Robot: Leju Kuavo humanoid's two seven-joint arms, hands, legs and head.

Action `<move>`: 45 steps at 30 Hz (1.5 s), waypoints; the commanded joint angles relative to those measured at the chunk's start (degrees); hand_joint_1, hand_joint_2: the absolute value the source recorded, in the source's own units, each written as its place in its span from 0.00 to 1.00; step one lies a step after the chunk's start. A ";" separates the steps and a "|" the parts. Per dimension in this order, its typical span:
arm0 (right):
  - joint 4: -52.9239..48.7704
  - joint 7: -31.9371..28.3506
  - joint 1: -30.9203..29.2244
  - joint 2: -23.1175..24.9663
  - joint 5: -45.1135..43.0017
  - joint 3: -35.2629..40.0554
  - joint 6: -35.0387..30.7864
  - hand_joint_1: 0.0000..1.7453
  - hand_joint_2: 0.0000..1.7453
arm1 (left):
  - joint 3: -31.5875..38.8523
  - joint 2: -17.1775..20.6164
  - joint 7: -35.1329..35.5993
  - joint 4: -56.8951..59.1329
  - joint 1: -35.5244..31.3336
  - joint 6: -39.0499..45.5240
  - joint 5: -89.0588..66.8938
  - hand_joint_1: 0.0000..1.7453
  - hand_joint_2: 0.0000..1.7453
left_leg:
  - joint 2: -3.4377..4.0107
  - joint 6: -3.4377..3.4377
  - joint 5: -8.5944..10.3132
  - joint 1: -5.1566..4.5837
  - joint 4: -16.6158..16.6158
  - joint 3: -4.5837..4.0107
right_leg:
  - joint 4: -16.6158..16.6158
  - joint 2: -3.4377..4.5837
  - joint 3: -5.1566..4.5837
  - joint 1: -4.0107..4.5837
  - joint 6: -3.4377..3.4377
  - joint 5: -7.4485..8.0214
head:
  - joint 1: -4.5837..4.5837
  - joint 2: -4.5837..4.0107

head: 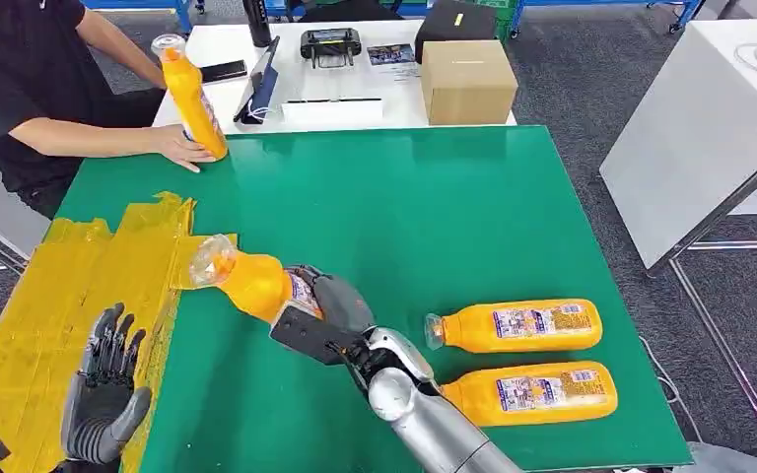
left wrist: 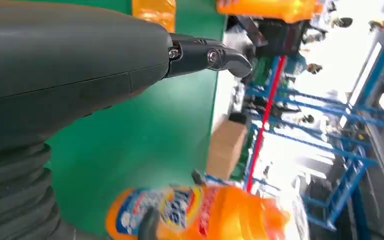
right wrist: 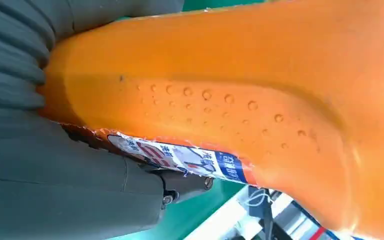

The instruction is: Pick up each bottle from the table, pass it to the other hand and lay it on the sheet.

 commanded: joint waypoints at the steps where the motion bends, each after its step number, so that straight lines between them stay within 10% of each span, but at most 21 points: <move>1: -7.95 -0.84 3.27 0.31 -0.77 5.41 1.82 1.00 1.00 | -3.38 -3.87 1.30 -3.30 3.09 2.97 0.20 0.00 1.00 | 0.01 0.00 -0.10 0.07 0.05 0.03 | -0.04 0.05 0.07 0.07 -0.03 -0.05 | 0.00 0.00; 17: 11.05 -2.79 -1.46 4.70 1.19 17.54 2.92 1.00 1.00 | -13.60 -1.96 4.98 -4.11 6.46 0.49 10.57 0.00 1.00 | 0.08 -0.03 -0.05 0.06 -0.09 0.04 | -0.12 0.12 0.04 0.07 -0.06 0.01 | 0.02 0.00; 45: 15.49 -5.47 0.23 5.31 5.77 22.37 3.61 1.00 1.00 | -13.55 -3.87 4.49 -6.33 9.81 0.32 9.74 0.00 1.00 | -0.04 -0.02 -0.02 0.05 -0.05 -0.04 | -0.09 -0.02 -0.03 0.06 -0.04 -0.01 | 0.02 0.00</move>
